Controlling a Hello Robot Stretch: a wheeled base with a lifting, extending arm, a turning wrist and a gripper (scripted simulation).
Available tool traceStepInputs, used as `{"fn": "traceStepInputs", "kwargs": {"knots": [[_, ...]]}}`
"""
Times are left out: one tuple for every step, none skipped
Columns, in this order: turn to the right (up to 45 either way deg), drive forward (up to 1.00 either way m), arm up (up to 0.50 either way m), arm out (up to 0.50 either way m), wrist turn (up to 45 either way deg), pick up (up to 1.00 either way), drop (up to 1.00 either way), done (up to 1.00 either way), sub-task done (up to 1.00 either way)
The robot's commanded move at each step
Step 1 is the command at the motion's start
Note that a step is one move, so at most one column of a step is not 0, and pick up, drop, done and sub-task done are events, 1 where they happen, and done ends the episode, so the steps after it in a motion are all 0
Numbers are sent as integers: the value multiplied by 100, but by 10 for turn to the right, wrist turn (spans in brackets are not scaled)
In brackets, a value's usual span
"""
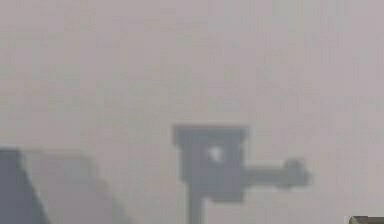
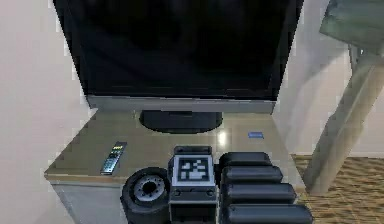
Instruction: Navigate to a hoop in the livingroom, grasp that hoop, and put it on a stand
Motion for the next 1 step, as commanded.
{"fn": "traceStepInputs", "kwargs": {"knots": [[-450, 0, 0, 0, 0, 0, 0, 0, 0]]}}
